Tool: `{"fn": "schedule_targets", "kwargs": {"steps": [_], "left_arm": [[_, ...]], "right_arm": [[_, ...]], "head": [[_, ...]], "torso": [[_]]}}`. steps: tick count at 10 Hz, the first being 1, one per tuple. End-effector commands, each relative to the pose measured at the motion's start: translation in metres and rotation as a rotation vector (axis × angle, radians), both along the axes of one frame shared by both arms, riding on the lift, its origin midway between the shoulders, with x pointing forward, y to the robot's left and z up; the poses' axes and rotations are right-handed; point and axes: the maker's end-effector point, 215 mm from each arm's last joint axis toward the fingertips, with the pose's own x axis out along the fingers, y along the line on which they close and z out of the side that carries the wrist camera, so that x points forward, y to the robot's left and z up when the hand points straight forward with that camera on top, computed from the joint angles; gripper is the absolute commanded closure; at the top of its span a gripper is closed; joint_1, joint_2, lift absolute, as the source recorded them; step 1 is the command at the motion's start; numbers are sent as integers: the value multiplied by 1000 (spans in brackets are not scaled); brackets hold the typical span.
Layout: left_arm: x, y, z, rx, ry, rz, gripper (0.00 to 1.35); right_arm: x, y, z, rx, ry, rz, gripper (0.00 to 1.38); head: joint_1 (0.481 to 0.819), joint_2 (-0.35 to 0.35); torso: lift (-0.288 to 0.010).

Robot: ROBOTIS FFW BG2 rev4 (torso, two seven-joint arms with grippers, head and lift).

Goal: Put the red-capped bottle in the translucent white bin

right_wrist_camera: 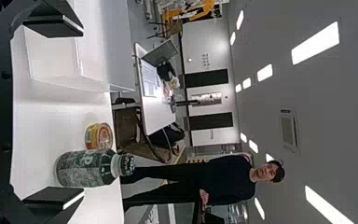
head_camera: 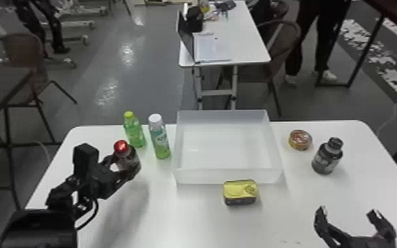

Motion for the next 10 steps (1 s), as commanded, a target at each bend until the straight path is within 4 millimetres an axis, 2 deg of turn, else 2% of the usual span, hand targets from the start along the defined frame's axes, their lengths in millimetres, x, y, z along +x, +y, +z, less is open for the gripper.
{"fn": "schedule_targets", "kwargs": {"steps": [1, 2, 3, 5, 6, 7, 9, 10], "left_arm": [[19, -36, 48, -21, -61, -53, 834], [38, -64, 72, -27, -84, -120, 834], [50, -87, 85, -33, -97, -168, 834], [65, -145, 105, -62, -120, -274, 834], [68, -169, 99, -85, -108, -318, 834], [66, -188, 82, -77, -73, -351, 834], [62, -205, 28, -68, 29, -377, 834], [64, -210, 13, -67, 55, -380, 834]], "right_arm": [[0, 0, -1, 3, 2, -1, 94], [3, 1, -1, 4, 2, 3, 94], [5, 3, 1, 4, -4, 11, 96], [5, 4, -2, 7, 2, 13, 96], [5, 4, -2, 7, 4, 13, 96], [5, 4, -3, 8, 5, 13, 96], [4, 3, -5, 17, 9, 11, 96], [5, 2, -5, 16, 7, 9, 96]], "head": [[695, 57], [695, 31], [695, 2], [695, -44], [695, -77], [695, -108], [695, -145], [695, -164]], "torso": [[-28], [-28], [-28], [-28], [-28], [-28], [-28], [-28]]}}
